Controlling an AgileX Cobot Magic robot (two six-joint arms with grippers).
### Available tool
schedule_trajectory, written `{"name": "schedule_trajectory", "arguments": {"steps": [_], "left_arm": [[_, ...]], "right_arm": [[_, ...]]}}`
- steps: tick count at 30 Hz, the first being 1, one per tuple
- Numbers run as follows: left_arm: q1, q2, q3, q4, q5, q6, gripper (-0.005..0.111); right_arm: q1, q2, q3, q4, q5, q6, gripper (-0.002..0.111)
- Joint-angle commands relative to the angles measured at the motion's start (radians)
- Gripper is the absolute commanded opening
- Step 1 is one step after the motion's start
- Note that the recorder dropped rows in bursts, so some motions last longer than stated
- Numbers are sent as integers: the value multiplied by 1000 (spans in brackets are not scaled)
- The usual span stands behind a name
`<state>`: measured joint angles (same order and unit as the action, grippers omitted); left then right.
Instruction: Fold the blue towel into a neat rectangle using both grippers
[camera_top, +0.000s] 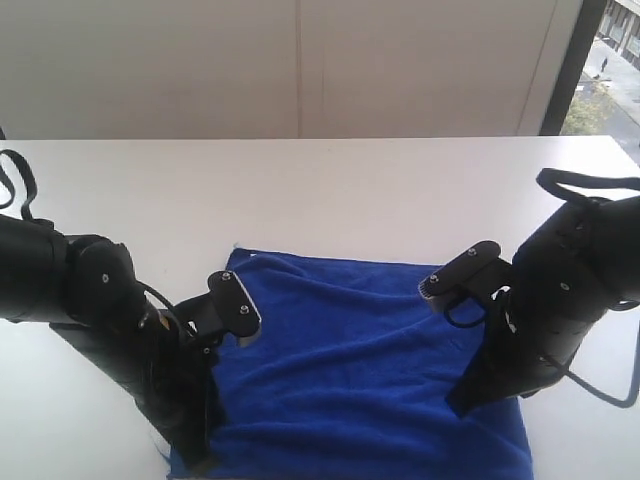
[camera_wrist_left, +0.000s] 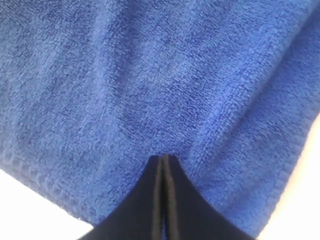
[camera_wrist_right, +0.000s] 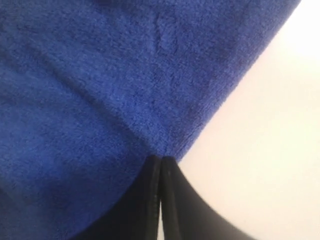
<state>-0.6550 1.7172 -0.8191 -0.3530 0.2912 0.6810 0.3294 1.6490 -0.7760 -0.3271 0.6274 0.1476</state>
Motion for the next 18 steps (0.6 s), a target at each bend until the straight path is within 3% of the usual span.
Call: {"name": "schedule_trajectory", "arguments": {"steps": [1, 9, 16, 18], "left_arm": [[-5, -6, 28, 71, 69, -35, 0], [-5, -174, -5, 69, 25, -58, 0], [-5, -349, -19, 74, 30, -117, 0], [-5, -398, -17, 80, 61, -129, 0]], "right_arm": [[-2, -3, -1, -8, -7, 12, 0], [0, -94, -19, 12, 62, 12, 0], [1, -137, -13, 256, 159, -224, 0], [1, -136, 16, 252, 128, -204, 0]]}}
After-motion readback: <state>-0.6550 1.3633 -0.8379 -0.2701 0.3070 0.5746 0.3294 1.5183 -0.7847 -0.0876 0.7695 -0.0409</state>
